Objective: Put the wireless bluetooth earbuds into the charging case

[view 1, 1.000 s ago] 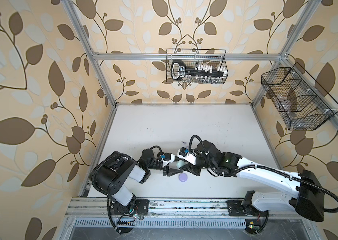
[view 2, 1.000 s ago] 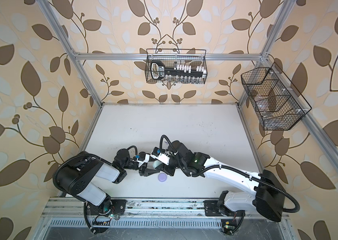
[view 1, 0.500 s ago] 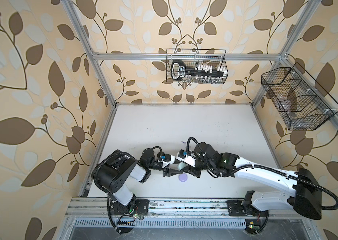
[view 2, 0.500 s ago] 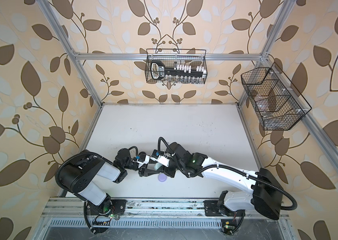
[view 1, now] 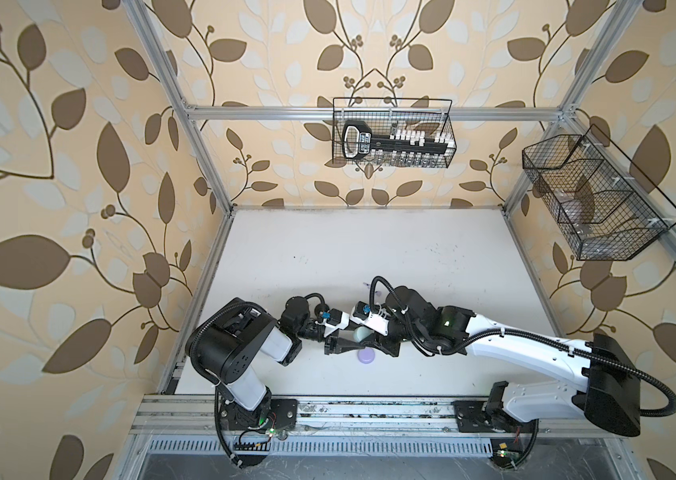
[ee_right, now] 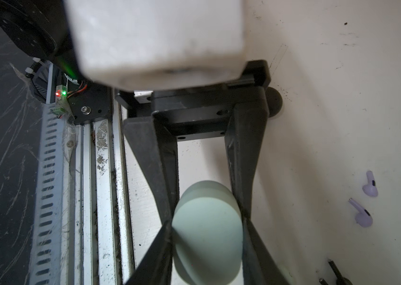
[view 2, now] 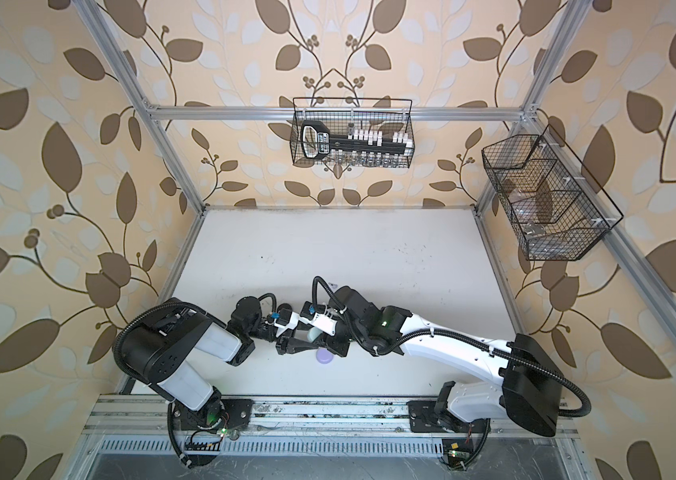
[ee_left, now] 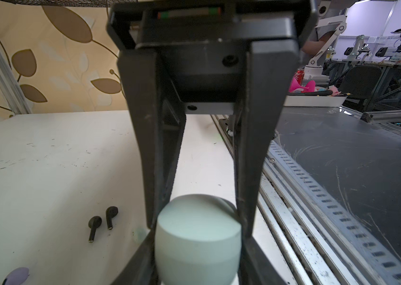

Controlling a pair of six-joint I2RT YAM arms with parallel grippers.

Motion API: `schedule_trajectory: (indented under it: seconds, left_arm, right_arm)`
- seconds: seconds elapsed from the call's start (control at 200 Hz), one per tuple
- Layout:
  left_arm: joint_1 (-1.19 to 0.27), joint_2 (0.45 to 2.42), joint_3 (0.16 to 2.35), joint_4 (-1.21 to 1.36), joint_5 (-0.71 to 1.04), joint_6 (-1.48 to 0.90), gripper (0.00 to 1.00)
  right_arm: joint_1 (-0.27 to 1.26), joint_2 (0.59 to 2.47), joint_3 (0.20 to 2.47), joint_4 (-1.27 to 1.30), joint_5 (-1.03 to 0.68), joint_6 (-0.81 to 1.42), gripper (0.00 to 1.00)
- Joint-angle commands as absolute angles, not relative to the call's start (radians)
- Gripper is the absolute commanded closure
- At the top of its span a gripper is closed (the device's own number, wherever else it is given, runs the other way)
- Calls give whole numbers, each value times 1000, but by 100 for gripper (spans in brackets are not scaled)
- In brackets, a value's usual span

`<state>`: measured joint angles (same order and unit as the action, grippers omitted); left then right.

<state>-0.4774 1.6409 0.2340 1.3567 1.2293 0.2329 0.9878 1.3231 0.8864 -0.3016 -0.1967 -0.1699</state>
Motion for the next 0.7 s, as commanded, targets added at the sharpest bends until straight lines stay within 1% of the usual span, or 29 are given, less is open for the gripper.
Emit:
schedule_trajectory:
  seconds: [0.0,0.15,0.41,0.695]
  left_arm:
    - [-486,1640,267,1420,1267,233,53]
    - [-486,1640,267,1421,1270,233,51]
    - [-489,1640,267,1421,1281,234,53]
    - [-489,1637,261,1421,1285,254,59]
  right_arm:
    - [1005,1347,919,-303,-190,-199,100]
    - [1007,1354,924,-307,-191,-199,100]
    - [1008,1380,937,-321,-188,-203,100]
    - [1012,1412,951,-337,-193,-205,100]
